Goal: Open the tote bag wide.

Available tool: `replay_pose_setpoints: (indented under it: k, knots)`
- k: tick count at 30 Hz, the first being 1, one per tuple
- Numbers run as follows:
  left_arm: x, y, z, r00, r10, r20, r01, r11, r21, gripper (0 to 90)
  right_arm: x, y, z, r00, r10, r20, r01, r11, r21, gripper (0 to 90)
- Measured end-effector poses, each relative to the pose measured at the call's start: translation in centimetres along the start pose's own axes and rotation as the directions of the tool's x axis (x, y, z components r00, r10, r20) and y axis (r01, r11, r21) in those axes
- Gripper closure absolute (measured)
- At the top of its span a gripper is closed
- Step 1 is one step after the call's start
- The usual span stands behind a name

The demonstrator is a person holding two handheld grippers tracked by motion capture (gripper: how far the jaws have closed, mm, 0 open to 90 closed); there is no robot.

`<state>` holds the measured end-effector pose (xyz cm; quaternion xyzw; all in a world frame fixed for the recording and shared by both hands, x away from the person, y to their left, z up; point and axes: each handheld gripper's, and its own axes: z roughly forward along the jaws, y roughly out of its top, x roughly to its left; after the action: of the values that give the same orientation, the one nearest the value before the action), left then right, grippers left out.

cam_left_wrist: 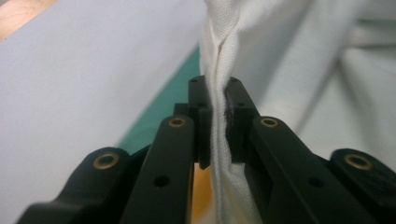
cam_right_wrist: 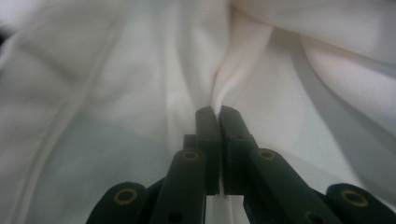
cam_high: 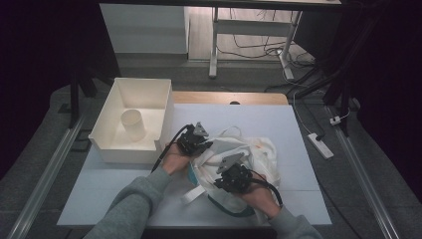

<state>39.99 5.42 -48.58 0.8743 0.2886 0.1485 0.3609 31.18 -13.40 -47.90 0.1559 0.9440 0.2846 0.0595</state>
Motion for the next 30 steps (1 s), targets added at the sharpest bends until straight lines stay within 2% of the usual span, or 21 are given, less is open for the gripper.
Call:
replay_pose_setpoints:
  k: [2,5,7,9,10,14,18,20,25,27,28,30]
  knots:
    - [0.0,0.0,0.1,1.0,0.003,-0.001,-0.003,1.0,0.005,83.8,1.2,0.2,-0.2,0.9995,-0.024,-0.021,0.024,1.0,-0.001,87.6]
    - [-0.1,-0.1,0.1,1.0,0.002,-0.004,-0.002,1.0,0.002,83.8,2.4,0.2,0.1,0.9977,-0.067,-0.01,0.068,0.998,0.02,87.6]
    - [-0.2,0.0,-0.1,0.9999,0.008,-0.013,-0.008,1.0,-0.003,83.9,1.9,-0.1,0.5,0.9983,-0.035,-0.048,0.036,0.999,0.022,87.8]
    - [-0.2,0.0,-0.4,0.9997,0.007,-0.022,-0.007,0.9997,-0.021,83.9,1.1,-0.5,0.6,0.9955,0.021,-0.092,-0.021,1.0,0.003,88.0]
    - [-0.2,0.1,-0.6,0.9996,0.004,-0.029,-0.005,0.9993,-0.036,84.0,1.0,-0.6,0.5,0.9945,0.029,-0.1,-0.029,1.0,-0.002,88.0]
    - [0.0,0.3,-1.6,0.9984,-0.004,-0.056,0.0,0.9966,-0.082,84.0,1.0,-0.4,-0.4,0.9975,-0.002,-0.07,0.001,1.0,-0.008,88.0]
    - [0.4,0.4,-1.9,0.9978,-0.03,-0.058,0.024,0.9943,-0.104,84.1,0.1,-0.8,-1.8,0.9987,0.019,-0.048,-0.021,0.999,-0.035,88.0]
    - [0.4,0.4,-1.7,0.998,-0.029,-0.057,0.023,0.9951,-0.096,84.0,-0.2,-1.0,-2.1,0.9984,0.029,-0.048,-0.031,0.999,-0.039,88.0]
    - [0.2,0.3,-1.0,0.9986,-0.024,-0.047,0.02,0.9975,-0.068,84.0,-0.3,-1.5,-1.1,0.9964,0.03,-0.079,-0.031,0.999,-0.014,85.8]
    - [0.3,0.2,-1.2,0.9989,-0.028,-0.038,0.025,0.997,-0.073,84.0,-0.6,-1.5,-1.6,0.9958,0.035,-0.085,-0.039,0.998,-0.048,74.9]
    - [0.3,0.2,-1.2,0.9989,-0.027,-0.038,0.024,0.9971,-0.072,84.0,-0.9,-1.5,-2.1,0.995,0.056,-0.083,-0.063,0.995,-0.081,69.9]
    - [0.2,0.2,-1.1,0.9988,-0.024,-0.042,0.021,0.9975,-0.067,83.9,-1.8,-1.7,-3.5,0.9919,0.112,-0.06,-0.12,0.98,-0.158,67.0]
